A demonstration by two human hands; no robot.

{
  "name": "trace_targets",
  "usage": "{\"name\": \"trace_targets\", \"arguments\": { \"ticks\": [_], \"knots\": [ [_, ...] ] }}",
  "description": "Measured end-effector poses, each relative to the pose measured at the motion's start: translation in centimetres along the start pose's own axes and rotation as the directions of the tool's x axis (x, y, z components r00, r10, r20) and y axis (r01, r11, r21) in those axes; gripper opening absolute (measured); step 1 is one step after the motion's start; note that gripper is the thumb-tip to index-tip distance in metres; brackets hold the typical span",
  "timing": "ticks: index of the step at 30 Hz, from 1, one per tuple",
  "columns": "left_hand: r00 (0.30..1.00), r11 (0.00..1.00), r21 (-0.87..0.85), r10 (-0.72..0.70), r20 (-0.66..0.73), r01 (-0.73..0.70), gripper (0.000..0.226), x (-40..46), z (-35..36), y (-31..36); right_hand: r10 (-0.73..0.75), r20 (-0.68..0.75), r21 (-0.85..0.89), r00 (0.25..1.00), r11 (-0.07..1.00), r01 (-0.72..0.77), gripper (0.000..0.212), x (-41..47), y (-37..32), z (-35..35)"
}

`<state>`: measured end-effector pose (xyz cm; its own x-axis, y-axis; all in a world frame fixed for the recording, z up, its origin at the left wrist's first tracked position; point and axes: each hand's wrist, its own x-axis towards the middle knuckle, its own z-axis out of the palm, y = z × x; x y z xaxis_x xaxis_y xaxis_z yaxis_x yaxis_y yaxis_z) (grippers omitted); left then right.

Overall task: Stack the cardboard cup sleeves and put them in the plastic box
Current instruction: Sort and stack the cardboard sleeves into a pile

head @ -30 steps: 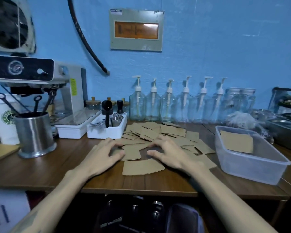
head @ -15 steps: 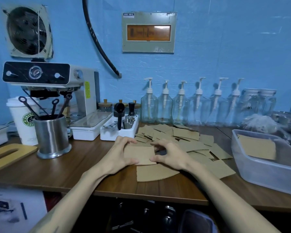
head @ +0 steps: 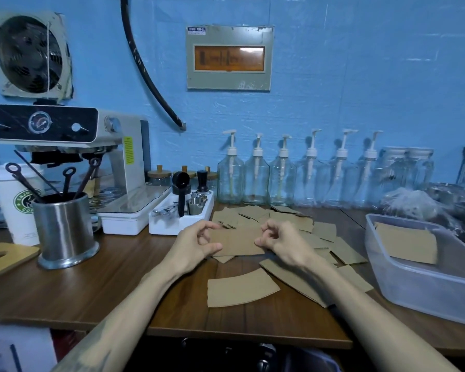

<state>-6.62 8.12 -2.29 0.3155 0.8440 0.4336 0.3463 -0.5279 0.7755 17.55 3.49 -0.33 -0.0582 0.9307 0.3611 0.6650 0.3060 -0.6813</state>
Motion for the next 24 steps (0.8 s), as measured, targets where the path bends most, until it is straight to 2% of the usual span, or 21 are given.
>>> {"name": "trace_targets", "arguments": {
  "ticks": [3,6,10,12,15,18,22,24],
  "knots": [
    [1.0,0.999,0.044,-0.026,-0.005,0.027,0.036,0.0,-0.3,-0.7,0.021,0.001,-0.062,1.0,0.998,-0.02,0.018,-0.1,1.3,0.0],
    [0.999,0.996,0.086,-0.028,-0.026,0.03,0.041,-0.4,-0.9,-0.7,0.01,-0.023,-0.052,1.0,0.999,-0.011,0.019,-0.2,1.7,0.2],
    [0.997,0.992,0.123,0.033,-0.063,-0.026,0.02,-1.9,-1.0,0.5,0.003,-0.041,-0.033,0.999,0.999,-0.005,0.02,-0.4,1.8,0.2],
    [0.999,0.989,0.143,0.047,-0.001,-0.046,0.02,-2.9,-0.8,1.2,-0.003,-0.044,-0.028,0.999,1.0,0.002,0.019,-0.4,1.8,0.0],
    [0.98,0.977,0.206,0.002,0.199,-0.044,0.042,-4.3,-0.6,2.0,-0.018,-0.05,-0.009,0.999,1.0,0.017,0.018,-0.6,1.7,-0.1],
    [0.929,0.943,0.314,-0.013,0.37,-0.112,0.061,-5.4,-0.7,2.5,-0.031,-0.041,-0.014,0.999,0.999,0.031,0.019,-0.9,1.7,-0.3],
    [0.9,0.906,0.397,-0.043,0.434,-0.148,0.072,-6.4,-0.9,2.9,-0.032,-0.038,-0.014,0.999,0.999,0.032,0.019,-0.8,1.8,-0.3],
    [0.897,0.909,0.39,-0.046,0.44,-0.145,0.063,-6.6,-1.0,3.2,-0.028,-0.031,-0.01,0.999,1.0,0.028,0.019,-0.8,1.7,-0.3]
  ]
}}
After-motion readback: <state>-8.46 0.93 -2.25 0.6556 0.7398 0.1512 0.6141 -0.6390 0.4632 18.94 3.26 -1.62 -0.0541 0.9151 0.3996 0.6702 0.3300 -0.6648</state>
